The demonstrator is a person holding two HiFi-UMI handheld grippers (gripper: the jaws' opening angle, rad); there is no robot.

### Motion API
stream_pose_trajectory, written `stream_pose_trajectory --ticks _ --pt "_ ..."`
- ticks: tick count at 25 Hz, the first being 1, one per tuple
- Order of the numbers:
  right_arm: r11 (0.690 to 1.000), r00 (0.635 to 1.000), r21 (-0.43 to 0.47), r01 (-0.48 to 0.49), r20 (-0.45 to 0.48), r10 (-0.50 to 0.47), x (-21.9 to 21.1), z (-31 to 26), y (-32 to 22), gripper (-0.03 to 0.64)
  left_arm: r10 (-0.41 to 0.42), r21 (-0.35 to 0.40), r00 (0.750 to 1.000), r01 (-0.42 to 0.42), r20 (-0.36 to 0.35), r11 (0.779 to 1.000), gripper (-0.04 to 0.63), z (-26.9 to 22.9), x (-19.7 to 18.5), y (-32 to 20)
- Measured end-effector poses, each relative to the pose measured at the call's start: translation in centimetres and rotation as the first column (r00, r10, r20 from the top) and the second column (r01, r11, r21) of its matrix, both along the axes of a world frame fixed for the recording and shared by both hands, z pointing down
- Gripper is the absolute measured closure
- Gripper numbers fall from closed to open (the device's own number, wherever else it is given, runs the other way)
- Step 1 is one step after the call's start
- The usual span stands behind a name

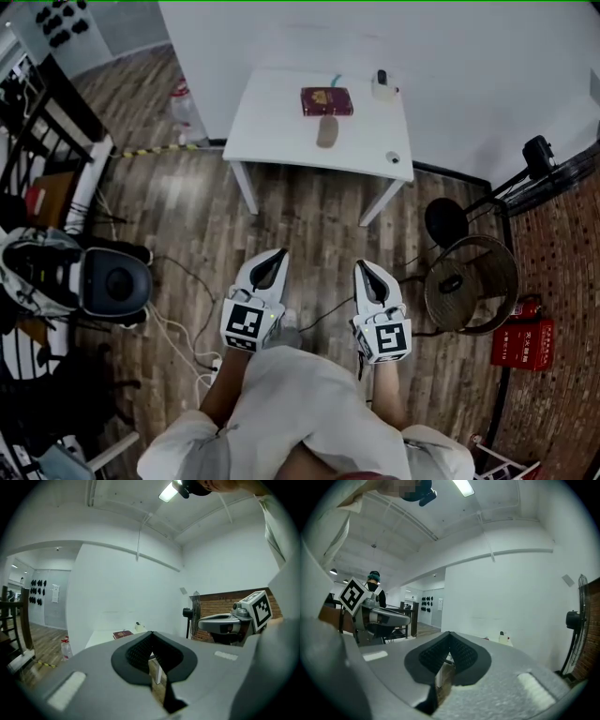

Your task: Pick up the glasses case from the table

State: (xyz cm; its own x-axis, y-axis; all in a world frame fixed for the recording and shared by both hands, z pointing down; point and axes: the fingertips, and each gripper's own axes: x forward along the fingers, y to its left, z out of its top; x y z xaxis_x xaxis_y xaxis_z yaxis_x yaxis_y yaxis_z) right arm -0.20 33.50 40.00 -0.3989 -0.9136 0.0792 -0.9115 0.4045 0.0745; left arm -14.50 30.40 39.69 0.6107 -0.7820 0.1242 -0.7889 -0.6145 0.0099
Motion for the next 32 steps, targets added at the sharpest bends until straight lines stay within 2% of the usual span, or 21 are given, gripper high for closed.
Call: stream_pose_trajectory --ticks 13,22,32 --pt "0.998 0.998 0.014 -0.064 -0.006 0.064 -1.4 -0.6 -8.4 0.612 0.079 0.002 0.997 -0.079 0.004 0.997 0.577 0.2 -0.5 -9.5" --pt "0.997 0.997 -0.011 -0.071 -0.013 0.071 -0.8 0.4 -12.2 0.612 0.086 -0.013 0.996 -0.086 -0.008 0.996 0.577 0.8 0.4 -13.2" --pt "0.998 0.998 -0.011 -0.059 0.003 0.059 1.5 0.5 -19.4 0.612 0.061 -0.015 0.998 -0.061 0.004 0.998 0.577 0.9 2.1 -20.1"
